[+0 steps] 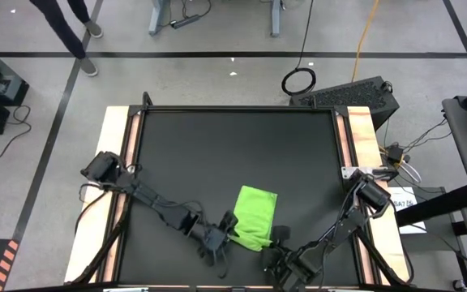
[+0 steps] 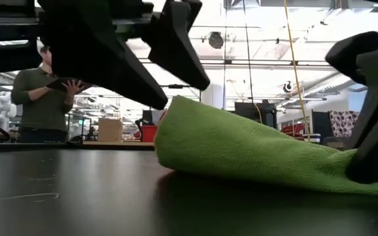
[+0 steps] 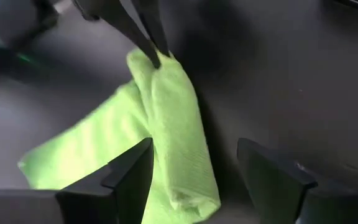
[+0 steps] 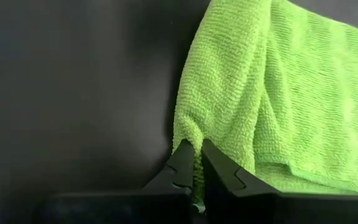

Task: Roll towel
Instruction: Roll the green towel on the table

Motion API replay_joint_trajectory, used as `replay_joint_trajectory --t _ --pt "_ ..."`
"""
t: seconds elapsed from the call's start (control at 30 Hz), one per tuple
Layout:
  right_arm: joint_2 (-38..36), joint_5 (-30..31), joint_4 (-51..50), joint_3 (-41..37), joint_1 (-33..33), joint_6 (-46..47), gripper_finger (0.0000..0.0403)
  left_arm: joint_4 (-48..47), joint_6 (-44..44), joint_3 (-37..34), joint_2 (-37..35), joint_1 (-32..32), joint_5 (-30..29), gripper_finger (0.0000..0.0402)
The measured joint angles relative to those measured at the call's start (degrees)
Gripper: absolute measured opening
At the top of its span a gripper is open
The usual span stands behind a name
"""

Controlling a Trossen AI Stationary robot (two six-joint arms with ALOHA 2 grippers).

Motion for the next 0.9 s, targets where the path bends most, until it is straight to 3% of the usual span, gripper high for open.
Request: replay_joint_trajectory --t 0.13,0.53,0.67,0.9 --pt "-0.12 -2.57 1.91 0.07 -1.24 -2.28 0.0002 2.34 2.62 0.04 0.02 -1.73 -2.84 0.0238" --pt "-0.17 -2.90 3.07 0.13 -2.07 -2.61 0.0002 -1.20 8.86 0.11 3.46 -2.23 -0.63 0.0238" --pt "-0.20 -3.71 3.44 0.15 -2.17 -2.51 0.0002 -0.72 11.40 0.11 4.85 -2.04 -4.35 0.0238" --pt "-0.27 -5.13 4.53 0.20 -2.24 -2.73 0.0002 -0.53 8.30 0.11 5.20 0.81 -4.73 0.0238"
